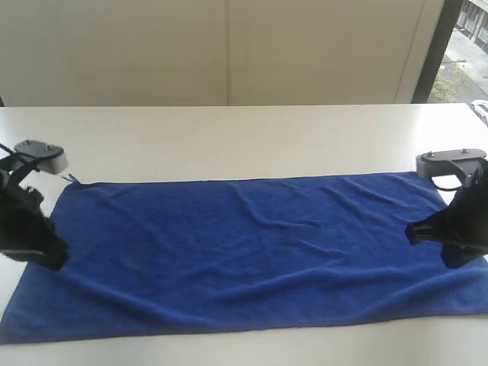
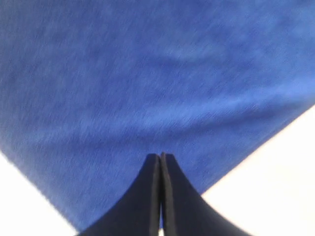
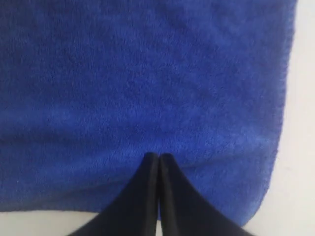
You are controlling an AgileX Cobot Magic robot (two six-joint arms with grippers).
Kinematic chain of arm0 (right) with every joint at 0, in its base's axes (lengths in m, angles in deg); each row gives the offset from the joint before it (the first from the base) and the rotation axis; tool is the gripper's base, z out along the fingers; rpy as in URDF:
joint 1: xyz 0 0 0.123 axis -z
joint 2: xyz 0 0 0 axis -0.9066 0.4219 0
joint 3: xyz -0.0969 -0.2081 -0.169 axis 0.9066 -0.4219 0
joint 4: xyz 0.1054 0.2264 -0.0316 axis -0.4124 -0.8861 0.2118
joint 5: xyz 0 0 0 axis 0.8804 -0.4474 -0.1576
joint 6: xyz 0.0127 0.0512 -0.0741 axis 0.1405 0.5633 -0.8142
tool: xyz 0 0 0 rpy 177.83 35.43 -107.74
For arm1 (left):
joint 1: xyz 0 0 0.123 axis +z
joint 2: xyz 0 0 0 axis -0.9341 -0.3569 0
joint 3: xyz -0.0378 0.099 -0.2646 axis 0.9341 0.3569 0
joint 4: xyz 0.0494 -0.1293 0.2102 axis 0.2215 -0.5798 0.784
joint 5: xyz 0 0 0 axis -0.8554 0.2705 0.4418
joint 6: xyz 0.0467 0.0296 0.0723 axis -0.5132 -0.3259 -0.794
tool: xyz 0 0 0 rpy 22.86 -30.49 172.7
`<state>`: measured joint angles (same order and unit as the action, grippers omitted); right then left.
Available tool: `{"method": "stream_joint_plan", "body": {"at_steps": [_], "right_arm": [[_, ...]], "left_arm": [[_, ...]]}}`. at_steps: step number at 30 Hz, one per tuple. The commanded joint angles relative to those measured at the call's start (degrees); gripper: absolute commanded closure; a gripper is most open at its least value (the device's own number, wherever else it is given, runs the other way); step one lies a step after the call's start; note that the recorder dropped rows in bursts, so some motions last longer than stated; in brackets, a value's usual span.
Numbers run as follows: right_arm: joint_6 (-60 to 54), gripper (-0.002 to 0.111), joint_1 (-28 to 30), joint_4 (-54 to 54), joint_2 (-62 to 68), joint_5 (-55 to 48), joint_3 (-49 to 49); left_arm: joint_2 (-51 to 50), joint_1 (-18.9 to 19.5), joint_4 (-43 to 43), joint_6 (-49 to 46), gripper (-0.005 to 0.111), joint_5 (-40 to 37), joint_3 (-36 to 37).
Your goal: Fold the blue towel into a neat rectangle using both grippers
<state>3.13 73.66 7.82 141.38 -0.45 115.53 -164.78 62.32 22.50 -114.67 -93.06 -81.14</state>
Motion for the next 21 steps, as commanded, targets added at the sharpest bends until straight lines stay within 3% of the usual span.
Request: {"method": "stream_joint_plan", "body": {"at_steps": [1, 12, 21], "right_arm": [[-0.83, 0.108, -0.61, -0.06, -0.43, 1.07, -2.03], [0.82, 0.108, -0.61, 3.05, -0.43, 7.66, -6.71], [3.14, 0.108, -0.61, 5.85, 0.34, 9.11, -9.14]], "left_arm": [[0.21, -0.8, 12.77, 11.78, 0.107, -1.71, 3.27], [0.21, -0.8, 2.83, 7.22, 0.107, 14.57, 14.03], [0.11, -0.8, 4.48, 6.02, 0.107, 15.2, 15.16]]}}
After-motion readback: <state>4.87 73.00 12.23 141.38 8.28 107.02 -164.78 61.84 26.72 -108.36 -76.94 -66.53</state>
